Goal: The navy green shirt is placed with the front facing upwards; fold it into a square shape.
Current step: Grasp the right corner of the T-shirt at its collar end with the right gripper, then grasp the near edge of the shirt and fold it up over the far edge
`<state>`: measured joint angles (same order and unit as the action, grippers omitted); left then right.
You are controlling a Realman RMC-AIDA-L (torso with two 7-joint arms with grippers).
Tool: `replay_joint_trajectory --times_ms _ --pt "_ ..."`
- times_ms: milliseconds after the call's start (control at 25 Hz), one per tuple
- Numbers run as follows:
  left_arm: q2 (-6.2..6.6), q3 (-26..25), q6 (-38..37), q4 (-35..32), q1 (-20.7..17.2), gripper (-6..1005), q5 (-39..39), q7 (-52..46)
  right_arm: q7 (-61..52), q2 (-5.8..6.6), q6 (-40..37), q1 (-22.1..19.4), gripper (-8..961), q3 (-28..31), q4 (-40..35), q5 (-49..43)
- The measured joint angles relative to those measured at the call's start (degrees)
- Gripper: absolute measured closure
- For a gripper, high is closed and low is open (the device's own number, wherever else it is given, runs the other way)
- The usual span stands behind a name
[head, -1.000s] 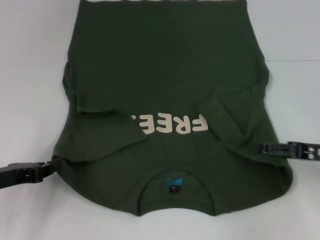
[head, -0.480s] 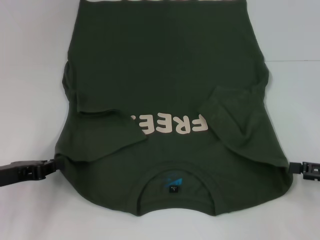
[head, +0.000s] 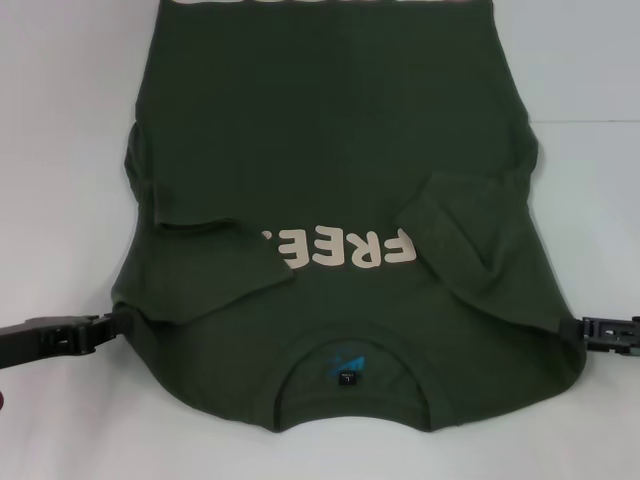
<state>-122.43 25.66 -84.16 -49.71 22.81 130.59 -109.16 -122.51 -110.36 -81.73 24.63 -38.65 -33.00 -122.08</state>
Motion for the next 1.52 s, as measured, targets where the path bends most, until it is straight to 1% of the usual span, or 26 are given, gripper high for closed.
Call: replay_joint_trajectory --times_ms 240,440,560,720,880,1120,1200,1400,1520 --pt "0.01 0.00 0.16 -0.08 0.10 975 0.00 0.00 -0.29 -0.14 -0.45 1.14 69 -0.42 0.21 -2.42" --pt "0.15 0.01 0.33 0.05 0.32 976 0.00 0.00 -0.84 -0.20 -0.44 1.28 278 -0.45 0.03 -3.08" --pt "0.16 0.01 0.37 0.06 0.41 976 0.00 0.00 -1.58 -0.20 0.20 1.26 517 -0.46 -0.07 -3.41" --pt "0.18 0.01 0.46 0.14 0.58 976 0.00 0.00 -2.21 -0.28 1.13 1.31 739 -0.46 0.13 -3.78" --pt "0.18 0.01 0.49 0.15 0.61 976 0.00 0.00 -2.19 -0.71 1.30 1.31 796 -0.31 -0.18 -4.37" --pt "0.30 -0.01 0.24 0.15 0.60 976 0.00 0.00 -0.63 -0.99 1.11 0.55 882 0.43 -0.23 -4.37" --pt "0.42 -0.05 -0.77 0.15 0.58 976 -0.04 -0.03 0.96 -1.24 0.50 0.07 911 1.67 -0.19 -4.31" --pt "1.00 -0.11 -5.18 -0.60 0.24 975 -0.03 -2.29 7.02 -1.63 -3.60 -1.71 911 6.69 0.16 -4.16" --pt "1.20 -1.24 -7.68 -1.53 -0.57 975 0.20 -3.63 10.56 -1.91 -6.66 -3.49 910 10.37 0.25 -4.01"
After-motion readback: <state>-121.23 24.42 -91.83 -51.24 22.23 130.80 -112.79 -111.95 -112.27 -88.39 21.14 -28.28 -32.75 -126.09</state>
